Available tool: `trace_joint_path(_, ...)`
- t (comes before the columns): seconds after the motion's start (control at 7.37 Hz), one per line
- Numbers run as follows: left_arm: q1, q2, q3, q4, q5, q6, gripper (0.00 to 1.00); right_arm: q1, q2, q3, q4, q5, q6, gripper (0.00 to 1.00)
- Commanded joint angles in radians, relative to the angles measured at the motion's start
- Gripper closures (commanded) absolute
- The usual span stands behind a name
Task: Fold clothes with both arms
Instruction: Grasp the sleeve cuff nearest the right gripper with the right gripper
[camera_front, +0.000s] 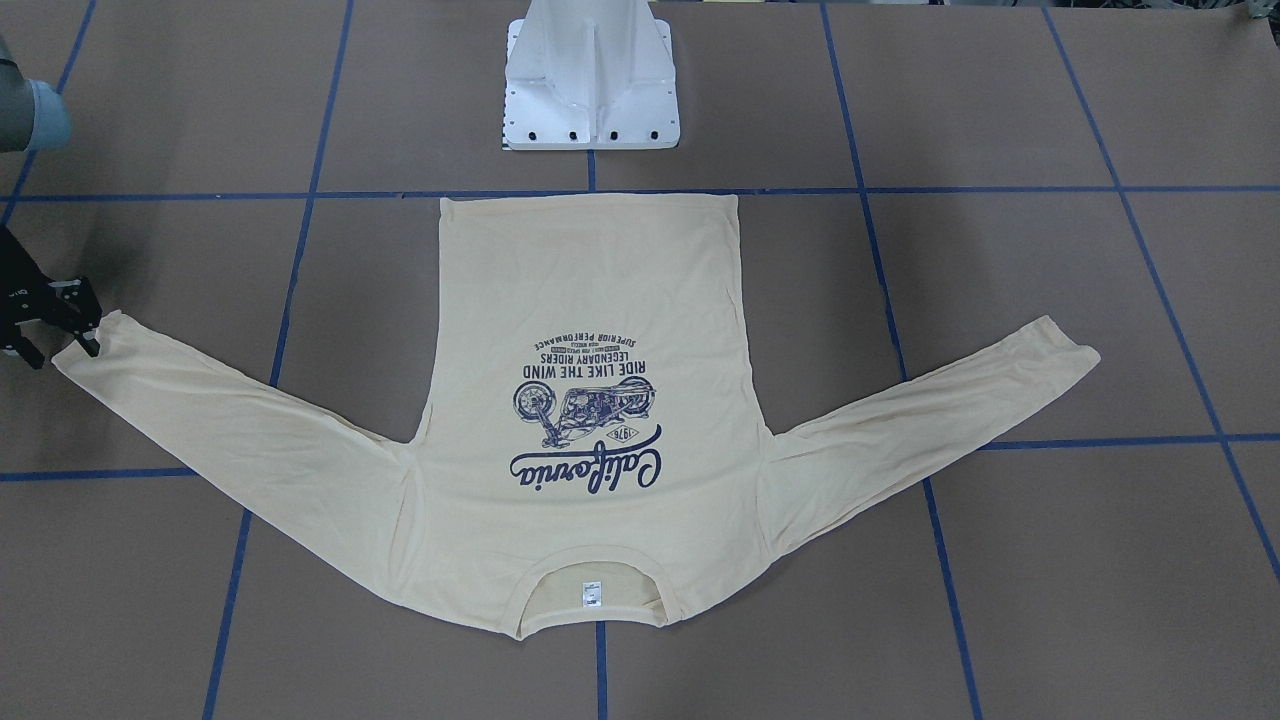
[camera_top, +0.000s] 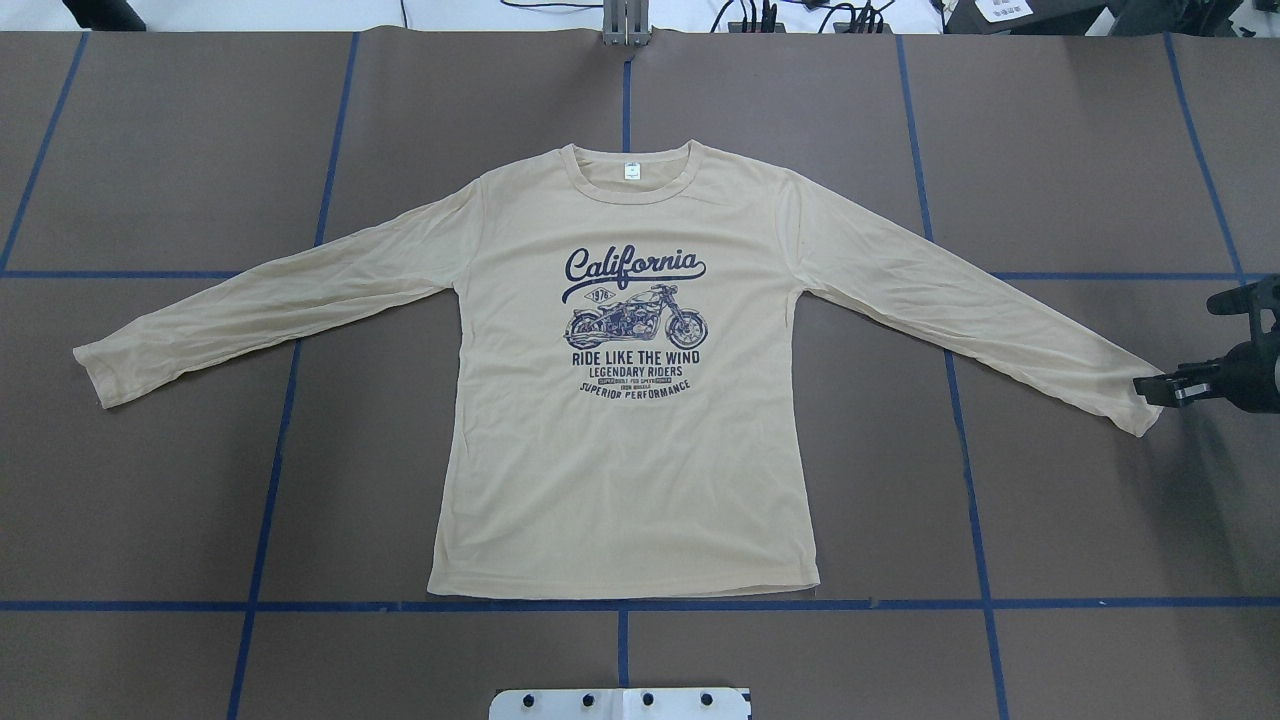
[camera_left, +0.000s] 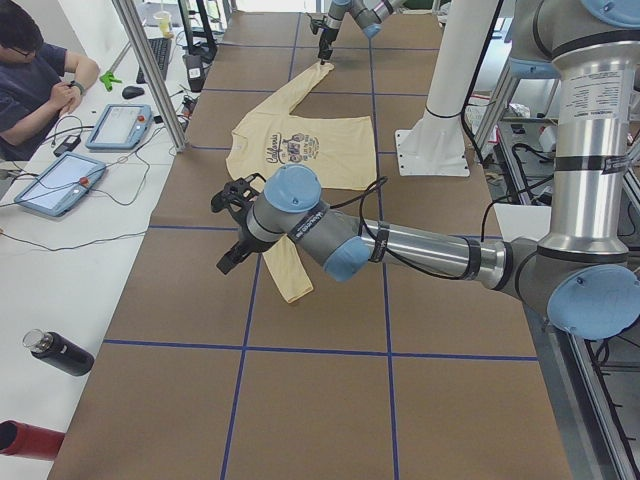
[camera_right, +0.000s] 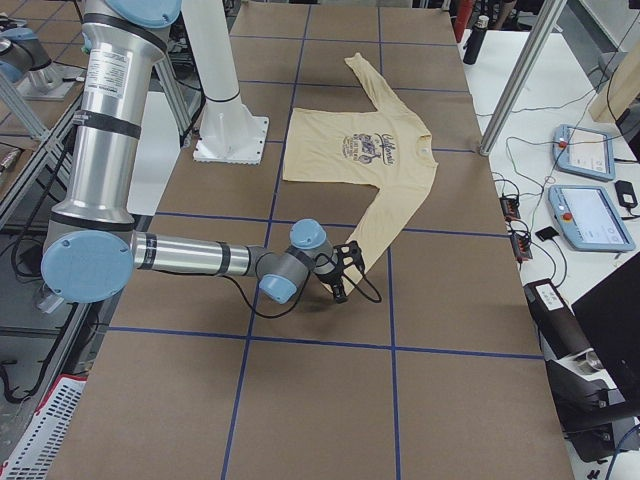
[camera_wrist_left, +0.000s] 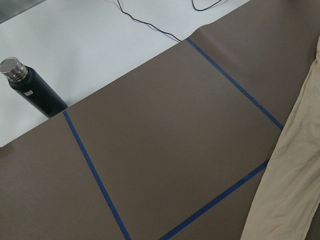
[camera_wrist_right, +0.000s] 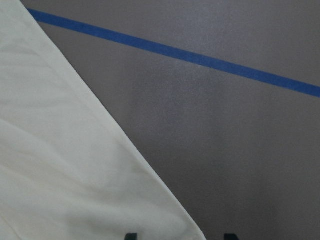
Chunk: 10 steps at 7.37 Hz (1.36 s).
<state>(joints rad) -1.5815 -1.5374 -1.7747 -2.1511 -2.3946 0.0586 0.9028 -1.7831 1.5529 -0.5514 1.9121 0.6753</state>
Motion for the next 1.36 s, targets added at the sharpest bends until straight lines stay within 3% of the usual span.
trace_joint_path(0.0, 0.0, 0.014, -0.009, -0.001, 0.0, 0.001, 0.0, -0.002, -0.006, -0.004, 0.001, -0.007, 0.001, 0.42)
trace_joint_path(0.27, 0.0, 0.016, -0.009, -0.003, 0.0, 0.0, 0.0, -0.004, -0.006, -0.002, -0.001, -0.008, 0.001, 0.61)
trace_joint_path(0.41, 0.0, 0.014, -0.008, -0.003, 0.0, 0.001, 0.0, -0.005, -0.004, -0.004, -0.001, -0.008, 0.001, 0.74)
trace_joint_path(0.54, 0.0, 0.016, -0.008, -0.003, 0.0, 0.0, 0.0, -0.005, -0.002, -0.002, -0.001, -0.008, 0.001, 0.95)
trace_joint_path(0.68, 0.0, 0.016, -0.008, -0.003, 0.0, 0.0, 0.0, -0.004, -0.002, -0.002, -0.001, -0.008, 0.0, 1.0)
trace_joint_path(0.95, 0.0, 0.016, -0.008, -0.003, 0.0, 0.0, 0.0, -0.001, -0.002, 0.021, -0.001, -0.004, 0.0, 1.0)
trace_joint_path(1.22, 0.0, 0.016, -0.005, -0.003, 0.0, 0.0, 0.0, 0.019, 0.005, 0.122, -0.034, 0.004, 0.003, 1.0)
